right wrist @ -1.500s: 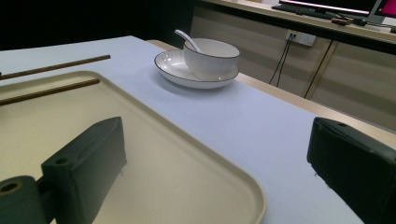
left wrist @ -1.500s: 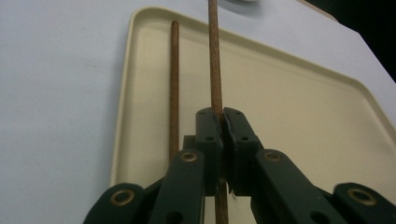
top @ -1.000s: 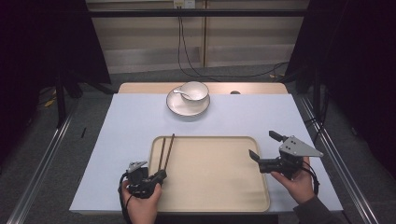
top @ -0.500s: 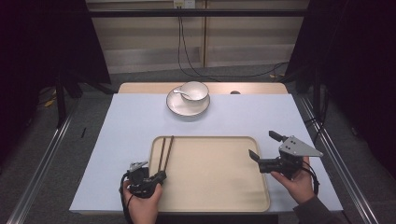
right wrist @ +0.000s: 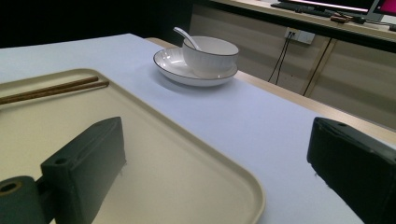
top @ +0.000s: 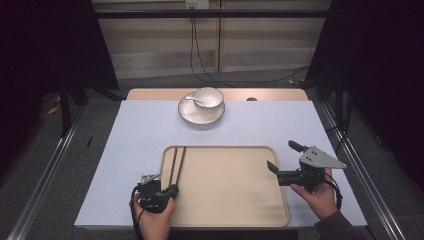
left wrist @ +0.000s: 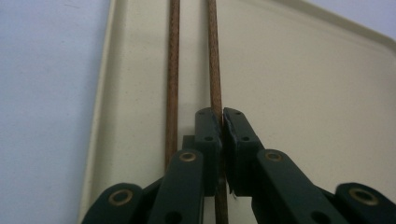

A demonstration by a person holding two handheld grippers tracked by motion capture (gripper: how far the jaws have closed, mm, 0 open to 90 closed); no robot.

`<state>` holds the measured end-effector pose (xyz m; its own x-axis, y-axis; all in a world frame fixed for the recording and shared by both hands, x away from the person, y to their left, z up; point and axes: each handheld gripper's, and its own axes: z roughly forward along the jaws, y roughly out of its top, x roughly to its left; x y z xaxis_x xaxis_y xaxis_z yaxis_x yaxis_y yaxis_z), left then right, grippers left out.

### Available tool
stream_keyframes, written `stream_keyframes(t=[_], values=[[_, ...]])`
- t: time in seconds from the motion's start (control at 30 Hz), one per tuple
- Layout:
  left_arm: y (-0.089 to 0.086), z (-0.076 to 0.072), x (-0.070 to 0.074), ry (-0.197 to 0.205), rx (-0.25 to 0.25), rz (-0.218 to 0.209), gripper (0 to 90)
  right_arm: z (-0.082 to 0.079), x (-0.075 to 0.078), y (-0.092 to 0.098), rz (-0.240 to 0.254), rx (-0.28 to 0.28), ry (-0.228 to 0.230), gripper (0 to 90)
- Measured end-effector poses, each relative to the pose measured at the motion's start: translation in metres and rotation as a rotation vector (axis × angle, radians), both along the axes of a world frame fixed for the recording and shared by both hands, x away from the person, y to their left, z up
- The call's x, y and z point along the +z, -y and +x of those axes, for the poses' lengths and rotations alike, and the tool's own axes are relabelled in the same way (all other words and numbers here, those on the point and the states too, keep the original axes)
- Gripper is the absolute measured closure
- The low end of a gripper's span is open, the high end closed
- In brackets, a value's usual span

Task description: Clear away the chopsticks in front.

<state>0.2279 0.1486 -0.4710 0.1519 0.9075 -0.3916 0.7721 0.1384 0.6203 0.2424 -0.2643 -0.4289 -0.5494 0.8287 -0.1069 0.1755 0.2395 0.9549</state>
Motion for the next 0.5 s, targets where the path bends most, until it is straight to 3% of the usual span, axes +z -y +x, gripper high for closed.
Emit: stream_keyframes(t=[0.27,0.5], values=[[0.002,0.004,0.004,0.011,-0.004,0.005,78.8,-0.003,0.001,0.002,-0.006,-0.012,0.004,3.9],[0.000,0.013,0.018,0.064,-0.034,-0.025,65.4,-0.003,0.001,0.002,-0.008,-0.006,0.002,3.8]])
